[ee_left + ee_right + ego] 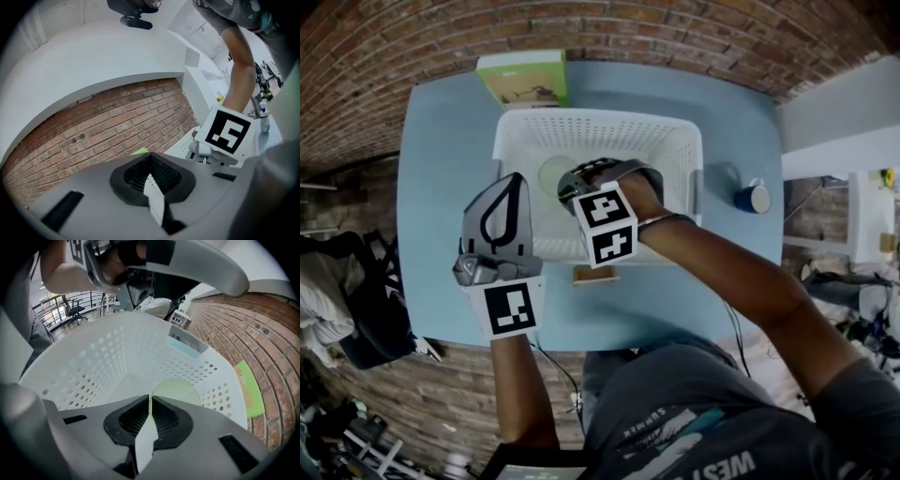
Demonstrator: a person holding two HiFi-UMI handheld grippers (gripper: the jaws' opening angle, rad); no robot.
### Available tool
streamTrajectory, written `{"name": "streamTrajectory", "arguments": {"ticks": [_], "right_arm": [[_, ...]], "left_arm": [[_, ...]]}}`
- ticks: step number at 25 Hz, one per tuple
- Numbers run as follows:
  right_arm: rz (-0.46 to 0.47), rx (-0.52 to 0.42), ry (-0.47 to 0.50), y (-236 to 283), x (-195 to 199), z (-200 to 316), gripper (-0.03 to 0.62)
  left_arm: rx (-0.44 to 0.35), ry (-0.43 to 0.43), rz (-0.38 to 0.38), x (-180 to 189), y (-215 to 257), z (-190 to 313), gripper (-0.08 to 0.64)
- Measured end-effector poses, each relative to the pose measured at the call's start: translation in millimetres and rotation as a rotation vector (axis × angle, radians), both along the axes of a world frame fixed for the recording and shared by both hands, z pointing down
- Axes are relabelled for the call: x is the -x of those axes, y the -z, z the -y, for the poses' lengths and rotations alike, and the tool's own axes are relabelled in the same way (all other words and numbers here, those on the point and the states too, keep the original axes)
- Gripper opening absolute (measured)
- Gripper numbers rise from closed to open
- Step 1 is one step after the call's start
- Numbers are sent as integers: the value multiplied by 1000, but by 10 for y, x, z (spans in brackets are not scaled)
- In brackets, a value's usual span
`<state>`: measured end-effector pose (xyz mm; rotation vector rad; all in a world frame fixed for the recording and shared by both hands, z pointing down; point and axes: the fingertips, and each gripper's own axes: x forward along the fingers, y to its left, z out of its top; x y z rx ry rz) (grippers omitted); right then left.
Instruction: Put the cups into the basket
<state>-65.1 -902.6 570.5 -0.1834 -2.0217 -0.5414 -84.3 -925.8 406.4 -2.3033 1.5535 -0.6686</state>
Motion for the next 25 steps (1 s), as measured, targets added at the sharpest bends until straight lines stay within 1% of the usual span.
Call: {"name": "streamTrajectory", "arguments": {"ticks": [4,13,25], "right_arm": [[-19,27,-3,-157,-3,24,31],[-67,84,-9,-458,-23,28,31],[-87,136,-36,-583,-43,39,31]], "left_arm": [[0,-4,15,-25,-4,30,0],[4,0,13,-13,-12,68,2],[2,1,10,-1,-7,81,0]]}}
